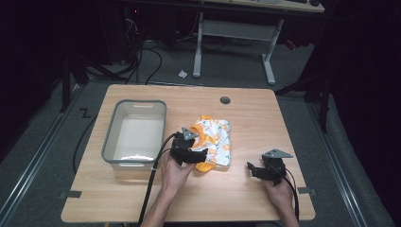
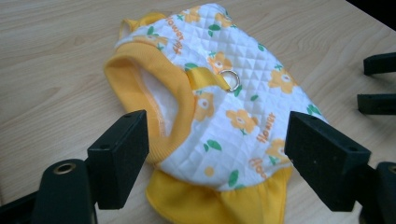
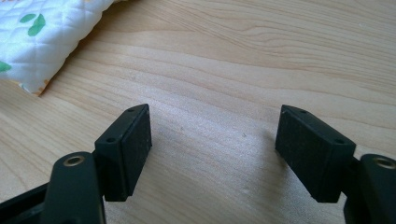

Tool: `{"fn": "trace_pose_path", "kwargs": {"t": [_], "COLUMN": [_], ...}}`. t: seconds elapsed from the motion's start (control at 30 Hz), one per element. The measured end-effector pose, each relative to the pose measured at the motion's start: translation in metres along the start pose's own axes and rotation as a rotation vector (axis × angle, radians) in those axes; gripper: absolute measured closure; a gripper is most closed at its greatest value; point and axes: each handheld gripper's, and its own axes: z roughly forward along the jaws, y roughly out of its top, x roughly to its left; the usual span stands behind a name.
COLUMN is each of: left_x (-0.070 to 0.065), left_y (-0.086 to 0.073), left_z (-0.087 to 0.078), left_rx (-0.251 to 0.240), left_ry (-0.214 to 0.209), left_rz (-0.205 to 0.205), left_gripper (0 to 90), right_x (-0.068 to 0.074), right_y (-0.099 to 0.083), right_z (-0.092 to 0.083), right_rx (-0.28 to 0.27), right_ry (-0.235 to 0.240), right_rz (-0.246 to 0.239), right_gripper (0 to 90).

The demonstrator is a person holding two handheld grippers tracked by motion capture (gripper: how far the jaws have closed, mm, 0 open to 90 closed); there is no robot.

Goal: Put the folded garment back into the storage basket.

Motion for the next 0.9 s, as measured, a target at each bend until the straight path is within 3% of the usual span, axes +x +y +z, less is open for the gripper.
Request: {"fn": "trace_pose_path", "kwargs": {"t": [0.23,0.3,0.6,0.9], "left_x": [0.004,0.006,0.014,0.023], "left_y": [0.009,0.011,0.025,0.025], "left_z": [0.017,0.021,0.044,0.068], "left_rx": [0.030,0.019,0.054,0.085], "left_ry": [0.012,0.009,0.053,0.095], "left_rz": [-0.014,-0.030,-0.050,-0.092], "left_gripper": [22.1,21.9,20.6,20.9], "right_x": [0.000,0.000,0.000,0.000], "right_y": [0.000,0.000,0.000,0.000], "right_z": [0.000,0.000,0.000,0.000], "right_rx": [0.001,0.001,0.001,0.001], "right_ry": [0.000,0.000,0.000,0.000], "right_rz": [0.001,0.001,0.002,0.002], "right_gripper": [27.1,27.1,27.1,27.1]}}
